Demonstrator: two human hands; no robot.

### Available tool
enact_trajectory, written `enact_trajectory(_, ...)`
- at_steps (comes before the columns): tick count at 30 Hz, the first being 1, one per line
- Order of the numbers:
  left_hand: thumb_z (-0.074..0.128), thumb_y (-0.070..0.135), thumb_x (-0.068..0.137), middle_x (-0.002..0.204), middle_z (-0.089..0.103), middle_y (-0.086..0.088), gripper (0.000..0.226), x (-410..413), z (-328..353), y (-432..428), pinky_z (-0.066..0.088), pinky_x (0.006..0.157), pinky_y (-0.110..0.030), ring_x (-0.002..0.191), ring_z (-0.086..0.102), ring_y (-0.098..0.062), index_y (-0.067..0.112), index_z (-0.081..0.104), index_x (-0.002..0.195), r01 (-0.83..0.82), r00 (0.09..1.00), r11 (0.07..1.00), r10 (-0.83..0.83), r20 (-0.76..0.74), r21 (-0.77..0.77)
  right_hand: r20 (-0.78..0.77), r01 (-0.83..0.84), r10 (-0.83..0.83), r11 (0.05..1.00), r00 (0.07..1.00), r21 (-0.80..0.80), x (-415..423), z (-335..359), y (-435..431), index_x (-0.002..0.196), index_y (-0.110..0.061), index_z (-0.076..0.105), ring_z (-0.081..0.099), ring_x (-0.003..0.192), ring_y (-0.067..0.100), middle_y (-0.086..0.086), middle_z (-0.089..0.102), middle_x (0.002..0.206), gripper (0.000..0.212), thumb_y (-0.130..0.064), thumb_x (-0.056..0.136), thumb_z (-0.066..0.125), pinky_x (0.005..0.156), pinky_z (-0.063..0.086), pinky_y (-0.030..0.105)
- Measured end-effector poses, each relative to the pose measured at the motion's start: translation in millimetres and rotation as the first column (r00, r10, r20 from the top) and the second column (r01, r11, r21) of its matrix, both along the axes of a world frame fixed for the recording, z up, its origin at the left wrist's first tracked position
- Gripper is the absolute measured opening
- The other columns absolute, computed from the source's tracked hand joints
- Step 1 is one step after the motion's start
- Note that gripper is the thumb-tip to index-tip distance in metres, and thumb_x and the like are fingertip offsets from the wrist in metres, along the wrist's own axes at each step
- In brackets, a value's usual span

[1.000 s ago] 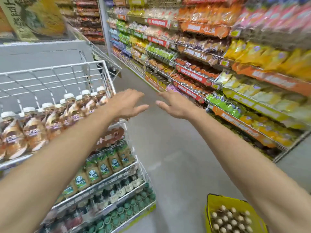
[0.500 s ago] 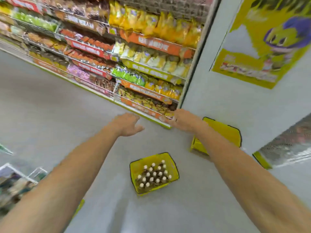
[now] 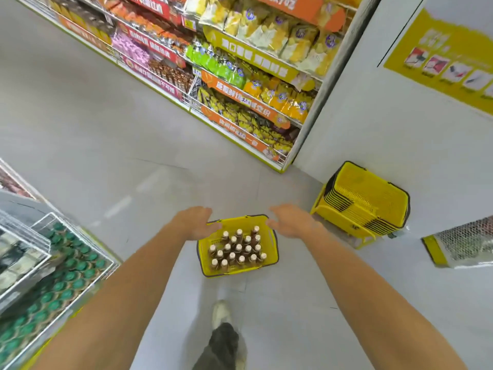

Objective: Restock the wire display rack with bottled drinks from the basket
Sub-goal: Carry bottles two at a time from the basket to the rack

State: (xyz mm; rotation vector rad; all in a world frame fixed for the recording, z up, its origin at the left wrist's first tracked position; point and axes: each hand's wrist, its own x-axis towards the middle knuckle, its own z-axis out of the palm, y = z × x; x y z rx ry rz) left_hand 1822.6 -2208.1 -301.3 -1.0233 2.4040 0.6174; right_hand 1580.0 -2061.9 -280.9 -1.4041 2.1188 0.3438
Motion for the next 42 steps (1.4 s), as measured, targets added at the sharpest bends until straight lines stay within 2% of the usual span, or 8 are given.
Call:
enact_trajectory(12,0.043,0.063,0.099,0.132,0.062,-0.012,0.058,-23.5,-192.1,8.3,0.049,0.101,-0.044,0.123,0.059,-0.033,0.017,0.054,0.132,-0.197,0.968,0.960,0.159,0.195,0.197,0.180,-0.031,-0.009,0.976,0.984,0.218,-48.5,-218.0,-10.8,0.151,-0.012,0.045,0.043,0.146,0.034,0.013,0.046,0.157,0.057,-0.047,0.107,0.044,0.114,0.042,0.051)
enact_trajectory(22,0.045,0.057,0.100,0.134,0.060,-0.013,0.057,-59.3,-383.2,5.2,0.049,0.099,-0.044,0.126,0.056,-0.034,0.014,0.053,0.137,-0.272,0.957,0.951,0.252,0.141,0.149,0.226,-0.102,0.064,0.982,0.972,0.158,-94.8,-428.7,-39.2,0.125,-0.018,0.060,0.060,0.122,0.035,0.011,0.064,0.128,0.048,-0.056,0.101,0.045,0.092,0.053,0.048)
enact_trajectory(28,0.046,0.059,0.098,0.122,0.065,-0.011,0.054,-63.5,-530.5,-27.3,0.051,0.092,-0.045,0.118,0.060,-0.034,0.013,0.059,0.124,-0.345,0.939,0.930,0.342,0.045,0.126,0.200,-0.100,0.088,0.994,0.976,0.047,-111.9,-559.8,-90.8,0.137,-0.015,0.056,0.057,0.127,0.037,0.015,0.060,0.135,0.050,-0.051,0.104,0.047,0.095,0.051,0.047)
enact_trajectory(31,0.049,0.053,0.100,0.132,0.063,-0.013,0.055,-67.0,-592.4,-43.0,0.049,0.098,-0.047,0.123,0.057,-0.034,0.010,0.056,0.133,-0.392,0.919,0.913,0.394,-0.003,0.113,0.178,-0.110,0.109,0.994,0.978,0.000,-118.6,-622.1,-112.0,0.116,-0.016,0.058,0.060,0.119,0.037,0.013,0.064,0.122,0.038,-0.051,0.104,0.047,0.083,0.049,0.042)
enact_trajectory(34,0.053,0.047,0.101,0.134,0.062,-0.015,0.053,-69.5,-642.9,-52.8,0.047,0.100,-0.046,0.126,0.055,-0.035,0.005,0.056,0.133,-0.409,0.910,0.908,0.413,-0.035,0.098,0.156,-0.140,0.146,0.989,0.977,-0.052,-119.2,-666.4,-127.4,0.148,-0.013,0.049,0.049,0.141,0.034,0.012,0.053,0.151,0.056,-0.051,0.106,0.045,0.107,0.046,0.047)
enact_trajectory(37,0.058,0.042,0.098,0.132,0.063,-0.016,0.050,-68.5,-681.6,-56.8,0.048,0.097,-0.045,0.124,0.057,-0.035,0.003,0.057,0.130,-0.417,0.905,0.904,0.423,-0.045,0.098,0.163,-0.143,0.156,0.985,0.974,-0.093,-117.3,-699.4,-140.3,0.155,-0.014,0.043,0.044,0.146,0.031,0.011,0.048,0.158,0.062,-0.050,0.106,0.047,0.113,0.043,0.046)
enact_trajectory(39,0.061,0.034,0.097,0.129,0.065,-0.017,0.044,-65.0,-702.2,-56.8,0.049,0.094,-0.044,0.123,0.058,-0.037,0.004,0.058,0.129,-0.420,0.904,0.903,0.425,-0.051,0.093,0.177,-0.142,0.163,0.982,0.971,-0.127,-115.1,-721.0,-148.5,0.148,-0.016,0.051,0.050,0.140,0.033,0.011,0.055,0.151,0.057,-0.051,0.104,0.049,0.108,0.047,0.046)
enact_trajectory(42,0.064,0.024,0.094,0.121,0.069,-0.017,0.033,-60.2,-722.8,-54.3,0.048,0.083,-0.042,0.115,0.061,-0.039,0.009,0.062,0.123,-0.451,0.883,0.891,0.454,-0.117,0.054,0.199,-0.127,0.166,0.972,0.966,-0.196,-111.1,-746.8,-153.8,0.114,-0.019,0.064,0.064,0.112,0.036,0.010,0.070,0.119,0.043,-0.057,0.097,0.055,0.088,0.053,0.047)
